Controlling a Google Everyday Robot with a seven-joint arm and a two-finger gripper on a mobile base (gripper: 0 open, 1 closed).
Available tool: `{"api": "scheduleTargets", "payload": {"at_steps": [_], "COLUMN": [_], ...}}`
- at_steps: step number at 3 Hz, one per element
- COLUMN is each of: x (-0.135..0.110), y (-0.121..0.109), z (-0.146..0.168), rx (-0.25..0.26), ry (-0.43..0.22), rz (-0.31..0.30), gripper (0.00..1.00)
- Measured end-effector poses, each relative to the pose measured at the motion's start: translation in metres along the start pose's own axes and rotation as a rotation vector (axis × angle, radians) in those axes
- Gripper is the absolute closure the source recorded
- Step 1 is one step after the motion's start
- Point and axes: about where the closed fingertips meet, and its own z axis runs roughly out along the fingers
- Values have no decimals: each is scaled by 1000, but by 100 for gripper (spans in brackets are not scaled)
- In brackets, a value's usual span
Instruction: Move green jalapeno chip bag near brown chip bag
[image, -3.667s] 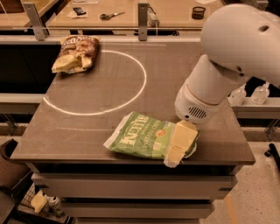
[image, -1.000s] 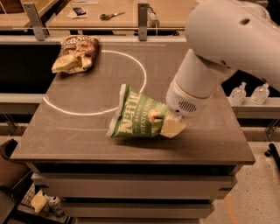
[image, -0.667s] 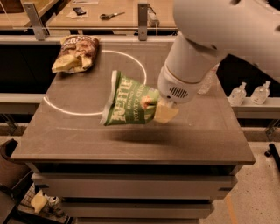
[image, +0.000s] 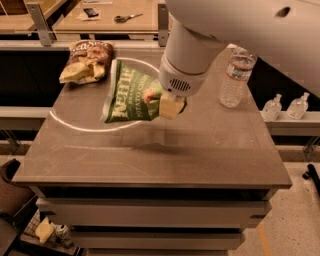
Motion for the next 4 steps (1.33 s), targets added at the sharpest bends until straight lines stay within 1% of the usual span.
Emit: {"api": "scheduleTargets", "payload": {"at_steps": [1, 2, 3, 4], "x": [-11, -14, -16, -16], "y": [-36, -76, -115, -115], "z": [-4, -14, -31, -31], "rx": [95, 196, 290, 290], "ry": [-2, -5, 2, 1], "rz": [65, 135, 187, 187], "gripper": [100, 100, 100, 100]}}
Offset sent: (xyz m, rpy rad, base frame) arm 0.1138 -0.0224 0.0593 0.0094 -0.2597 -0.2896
